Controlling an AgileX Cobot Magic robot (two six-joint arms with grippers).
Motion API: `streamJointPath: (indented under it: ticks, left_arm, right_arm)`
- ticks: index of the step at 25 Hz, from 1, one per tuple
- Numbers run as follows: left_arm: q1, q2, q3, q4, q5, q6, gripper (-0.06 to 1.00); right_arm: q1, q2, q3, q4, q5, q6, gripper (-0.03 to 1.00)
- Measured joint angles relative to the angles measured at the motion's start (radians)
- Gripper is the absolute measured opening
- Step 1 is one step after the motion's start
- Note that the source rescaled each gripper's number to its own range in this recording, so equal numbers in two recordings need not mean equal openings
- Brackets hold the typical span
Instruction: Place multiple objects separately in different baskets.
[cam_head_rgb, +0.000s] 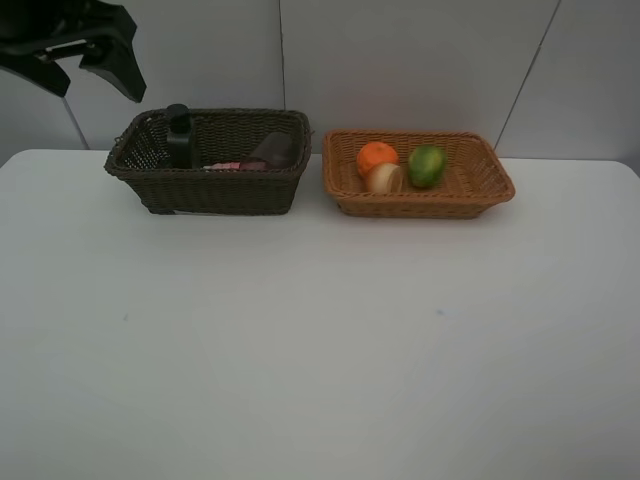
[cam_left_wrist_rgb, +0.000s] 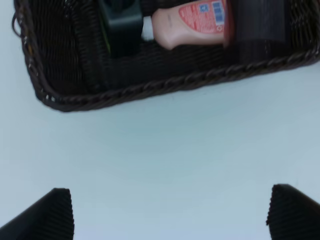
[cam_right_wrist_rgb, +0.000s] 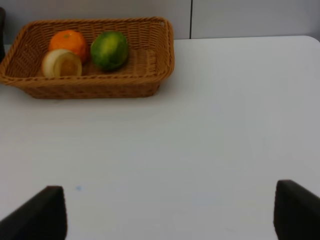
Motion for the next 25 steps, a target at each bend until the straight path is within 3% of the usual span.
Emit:
streamJointPath:
  ticks: [12,18,25]
  left_arm:
    - [0.0,-0.637,0.383,0.0,-0.058,-0.002,1.0]
    - [0.0,-0.88,0.467,0.0,0.021,-0.002,1.0]
    - [0.0,-1.028,0.532,-0.003,0.113,-0.003,1.0]
  right_arm:
    - [0.0,0.0,0.0,0.0,0.0,0.0,0.79]
    - [0.0,0.0,0.0,0.0,0.0,0.0,0.79]
    - [0.0,0.0,0.0,0.0,0.0,0.0,0.79]
